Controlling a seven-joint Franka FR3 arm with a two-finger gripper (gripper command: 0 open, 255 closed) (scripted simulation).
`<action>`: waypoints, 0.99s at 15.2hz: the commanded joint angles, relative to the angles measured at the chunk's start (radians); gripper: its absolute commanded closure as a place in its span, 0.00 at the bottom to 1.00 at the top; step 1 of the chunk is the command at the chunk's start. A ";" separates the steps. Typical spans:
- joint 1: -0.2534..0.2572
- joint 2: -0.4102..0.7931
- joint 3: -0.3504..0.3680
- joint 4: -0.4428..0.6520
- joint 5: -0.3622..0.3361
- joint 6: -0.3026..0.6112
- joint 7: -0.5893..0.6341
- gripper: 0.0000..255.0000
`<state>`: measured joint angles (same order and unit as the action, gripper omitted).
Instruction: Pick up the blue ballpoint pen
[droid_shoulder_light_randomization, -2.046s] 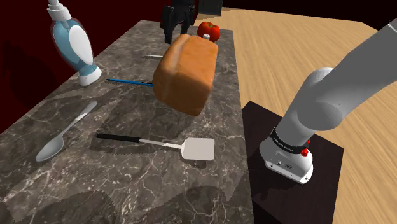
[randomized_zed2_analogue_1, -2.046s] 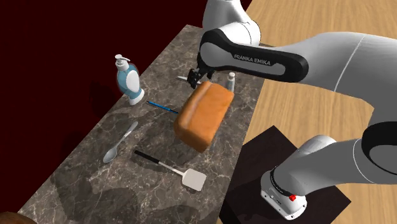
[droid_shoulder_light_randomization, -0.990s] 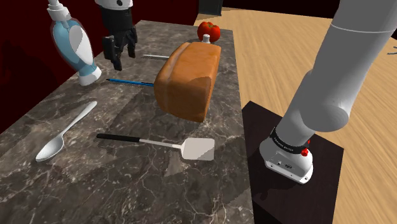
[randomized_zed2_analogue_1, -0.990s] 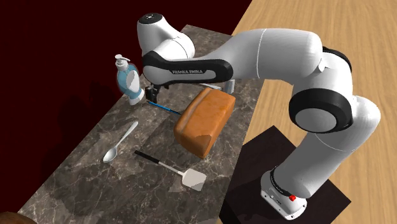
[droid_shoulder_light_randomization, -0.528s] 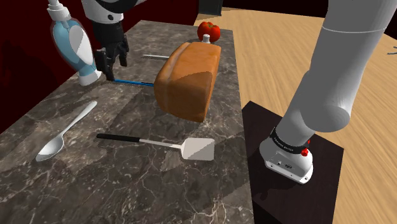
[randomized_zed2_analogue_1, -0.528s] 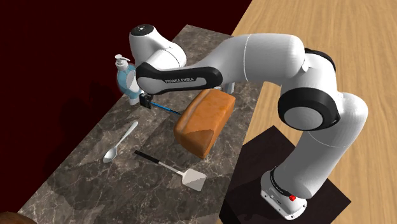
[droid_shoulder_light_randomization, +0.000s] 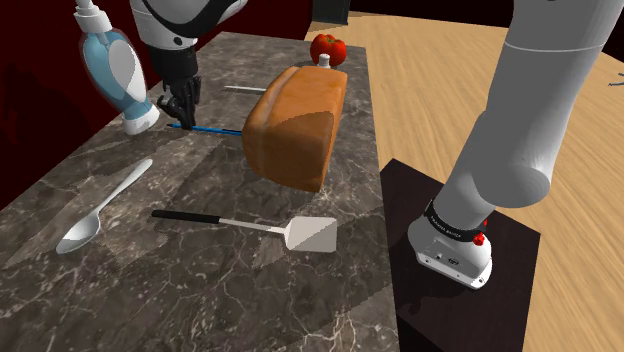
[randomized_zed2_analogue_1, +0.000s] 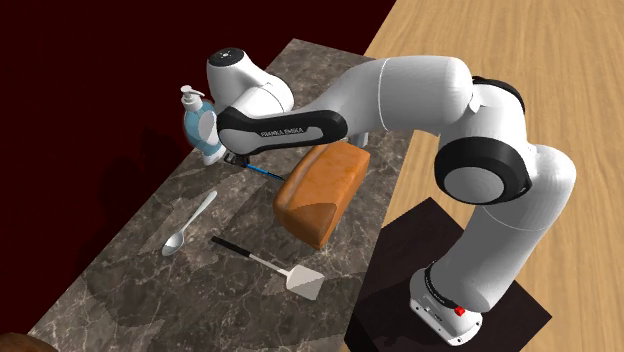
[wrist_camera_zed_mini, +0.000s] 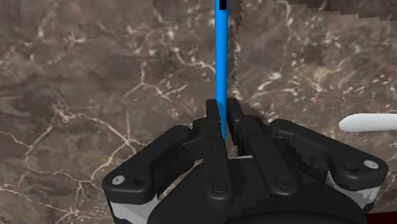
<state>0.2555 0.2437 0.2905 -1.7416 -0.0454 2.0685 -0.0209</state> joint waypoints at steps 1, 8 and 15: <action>0.000 0.000 0.000 0.000 0.000 0.000 0.000 1.00; 0.000 -0.005 0.001 0.021 0.002 -0.026 -0.001 1.00; 0.000 -0.020 0.003 0.096 0.007 -0.115 -0.003 1.00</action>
<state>0.2556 0.2264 0.2929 -1.6548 -0.0390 1.9658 -0.0237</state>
